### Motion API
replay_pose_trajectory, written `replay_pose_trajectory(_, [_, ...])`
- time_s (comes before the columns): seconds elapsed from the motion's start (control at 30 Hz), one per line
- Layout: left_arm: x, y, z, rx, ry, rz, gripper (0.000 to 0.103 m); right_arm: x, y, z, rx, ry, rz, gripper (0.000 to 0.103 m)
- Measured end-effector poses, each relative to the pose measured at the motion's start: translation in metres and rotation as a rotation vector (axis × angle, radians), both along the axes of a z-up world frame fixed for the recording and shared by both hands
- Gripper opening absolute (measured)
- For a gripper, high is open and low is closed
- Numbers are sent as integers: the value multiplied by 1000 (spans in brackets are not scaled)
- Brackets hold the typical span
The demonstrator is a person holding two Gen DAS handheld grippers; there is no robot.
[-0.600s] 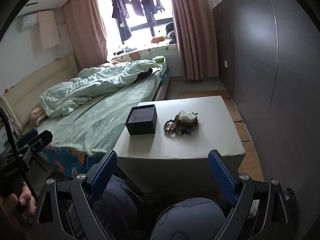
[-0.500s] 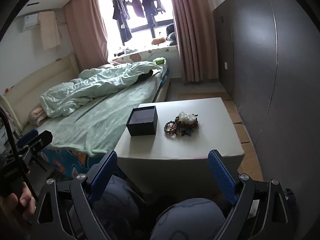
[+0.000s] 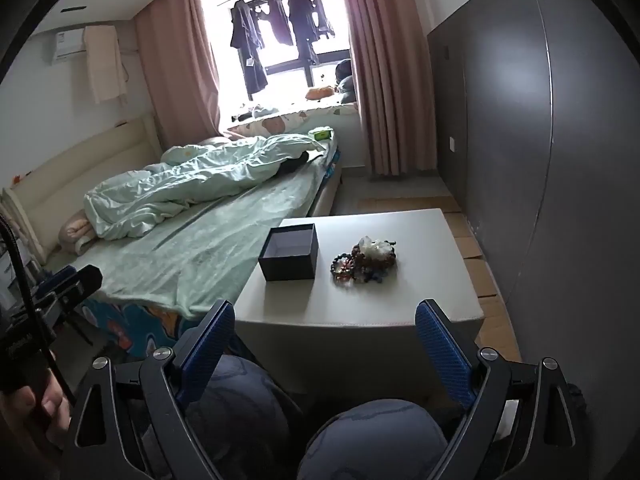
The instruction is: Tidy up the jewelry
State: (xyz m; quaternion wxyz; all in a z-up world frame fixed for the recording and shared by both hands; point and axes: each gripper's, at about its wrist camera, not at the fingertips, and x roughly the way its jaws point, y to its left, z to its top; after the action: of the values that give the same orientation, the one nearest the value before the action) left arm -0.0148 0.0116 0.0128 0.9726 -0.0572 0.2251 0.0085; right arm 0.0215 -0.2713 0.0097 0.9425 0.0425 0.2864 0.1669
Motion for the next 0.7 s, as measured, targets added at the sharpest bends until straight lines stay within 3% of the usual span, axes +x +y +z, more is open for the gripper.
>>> replay_pose_trajectory(0.7, [-7, 3, -2, 26, -18, 9, 102, -8, 0, 3, -3, -30, 2, 92])
